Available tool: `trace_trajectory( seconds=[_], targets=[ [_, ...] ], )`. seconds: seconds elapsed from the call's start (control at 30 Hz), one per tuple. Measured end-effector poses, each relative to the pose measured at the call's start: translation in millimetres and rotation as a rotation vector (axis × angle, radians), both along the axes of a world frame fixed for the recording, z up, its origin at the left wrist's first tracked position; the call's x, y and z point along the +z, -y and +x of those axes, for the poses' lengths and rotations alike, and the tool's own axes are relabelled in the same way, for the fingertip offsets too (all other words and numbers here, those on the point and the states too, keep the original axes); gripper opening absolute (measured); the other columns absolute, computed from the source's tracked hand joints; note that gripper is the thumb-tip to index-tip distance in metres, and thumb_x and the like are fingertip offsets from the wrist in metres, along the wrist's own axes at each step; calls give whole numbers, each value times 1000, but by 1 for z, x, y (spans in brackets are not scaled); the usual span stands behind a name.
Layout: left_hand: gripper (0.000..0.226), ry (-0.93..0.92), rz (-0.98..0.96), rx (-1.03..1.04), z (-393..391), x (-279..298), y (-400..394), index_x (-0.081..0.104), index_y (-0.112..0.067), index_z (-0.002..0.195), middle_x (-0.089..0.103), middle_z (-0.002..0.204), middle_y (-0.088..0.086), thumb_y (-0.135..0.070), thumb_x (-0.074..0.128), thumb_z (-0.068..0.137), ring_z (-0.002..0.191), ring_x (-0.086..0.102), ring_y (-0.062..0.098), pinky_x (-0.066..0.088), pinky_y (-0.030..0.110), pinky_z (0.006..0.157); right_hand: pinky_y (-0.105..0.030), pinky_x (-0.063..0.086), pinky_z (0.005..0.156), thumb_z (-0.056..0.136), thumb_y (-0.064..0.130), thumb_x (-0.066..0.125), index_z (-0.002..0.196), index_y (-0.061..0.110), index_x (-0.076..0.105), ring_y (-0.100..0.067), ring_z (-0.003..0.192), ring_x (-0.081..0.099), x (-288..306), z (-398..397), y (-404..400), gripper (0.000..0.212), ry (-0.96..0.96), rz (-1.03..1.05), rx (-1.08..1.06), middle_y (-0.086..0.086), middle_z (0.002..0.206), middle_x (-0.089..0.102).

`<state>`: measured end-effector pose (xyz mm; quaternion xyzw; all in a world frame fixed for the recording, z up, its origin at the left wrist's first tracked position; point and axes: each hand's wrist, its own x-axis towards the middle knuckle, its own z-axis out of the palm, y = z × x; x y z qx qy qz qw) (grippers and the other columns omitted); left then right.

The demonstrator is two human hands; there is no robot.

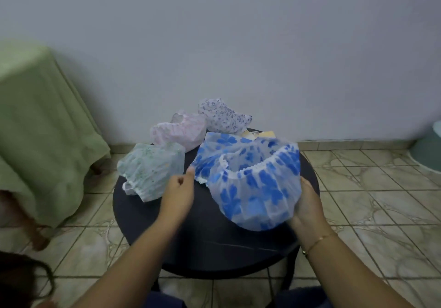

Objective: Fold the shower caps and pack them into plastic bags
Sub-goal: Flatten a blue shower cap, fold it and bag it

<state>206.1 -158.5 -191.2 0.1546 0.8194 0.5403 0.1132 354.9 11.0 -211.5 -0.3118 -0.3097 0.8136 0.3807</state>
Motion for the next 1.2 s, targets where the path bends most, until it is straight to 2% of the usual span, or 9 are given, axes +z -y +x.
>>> trace_trajectory(
  seconds=[0.13, 0.23, 0.33, 0.43, 0.53, 0.7, 0.83, 1.07, 1.2],
  targets=[
    [84, 502, -65, -237, 8, -12, 0, 53, -16, 115, 66, 106, 7, -85, 29, 73, 73, 66, 23, 43, 26, 54, -28, 56, 54, 92, 14, 50, 81, 11, 59, -18, 58, 65, -11, 5, -6, 14, -98, -34, 69, -6, 71, 63],
    [103, 657, 55, -408, 6, -14, -4, 60, -15, 117, 72, 99, 12, -93, 34, 55, 75, 69, 24, 48, 28, 59, -43, 53, 77, 83, 11, 60, 99, 4, 60, -30, 79, 64, -13, -1, -6, 17, 14, 114, 68, -16, 91, 65],
    [90, 711, 192, -418, 0, -16, -5, 62, -16, 118, 72, 100, 8, -84, 35, 65, 82, 69, 23, 50, 37, 76, -55, 44, 90, 84, 7, 59, 103, 2, 58, -36, 90, 57, -11, -4, -10, 20, 100, 190, 87, -21, 100, 61],
    [70, 792, 400, -468, -2, -13, -5, 62, -19, 123, 65, 121, 8, -71, 48, 77, 112, 61, 30, 45, 48, 98, -51, 41, 83, 87, 3, 51, 87, 7, 57, -33, 88, 53, -10, -2, -15, 8, 144, 223, 136, -17, 89, 61],
    [45, 848, 569, -480, 1, -7, -6, 69, -21, 113, 68, 116, 6, -49, 53, 82, 104, 66, 25, 56, 43, 84, -44, 41, 80, 88, 16, 49, 94, 8, 63, -27, 82, 58, -5, 2, -14, 17, 150, 187, 197, -9, 87, 65],
    [41, 817, 676, -484, -2, -9, -10, 68, -15, 114, 67, 116, 10, -32, 64, 77, 100, 67, 23, 57, 38, 80, -46, 49, 89, 82, 63, 48, 104, 13, 68, -28, 96, 65, 4, 2, -11, 58, 96, 69, 345, -10, 104, 70],
    [33, 778, 658, -549, 2, -10, -13, 72, -15, 106, 69, 111, 10, -30, 59, 79, 98, 68, 24, 58, 39, 79, -47, 50, 93, 91, 53, 40, 120, 17, 65, -29, 112, 61, 9, -4, 1, 53, -92, 15, 432, -11, 121, 65],
    [46, 731, 697, -515, -2, -9, -15, 54, -15, 127, 65, 122, 5, -14, 61, 81, 110, 62, 25, 56, 36, 85, -50, 37, 106, 95, 39, 46, 130, 12, 55, -32, 121, 54, 3, -11, 3, 45, -94, -42, 510, -14, 130, 58],
    [46, 590, 671, -440, -3, -10, -16, 56, -23, 120, 68, 116, -5, -13, 55, 75, 108, 64, 19, 53, 36, 89, -53, 43, 99, 48, 27, 91, 124, 3, 58, -37, 120, 53, 0, -11, 0, 87, -43, -47, 522, -19, 127, 57]
  ],
)
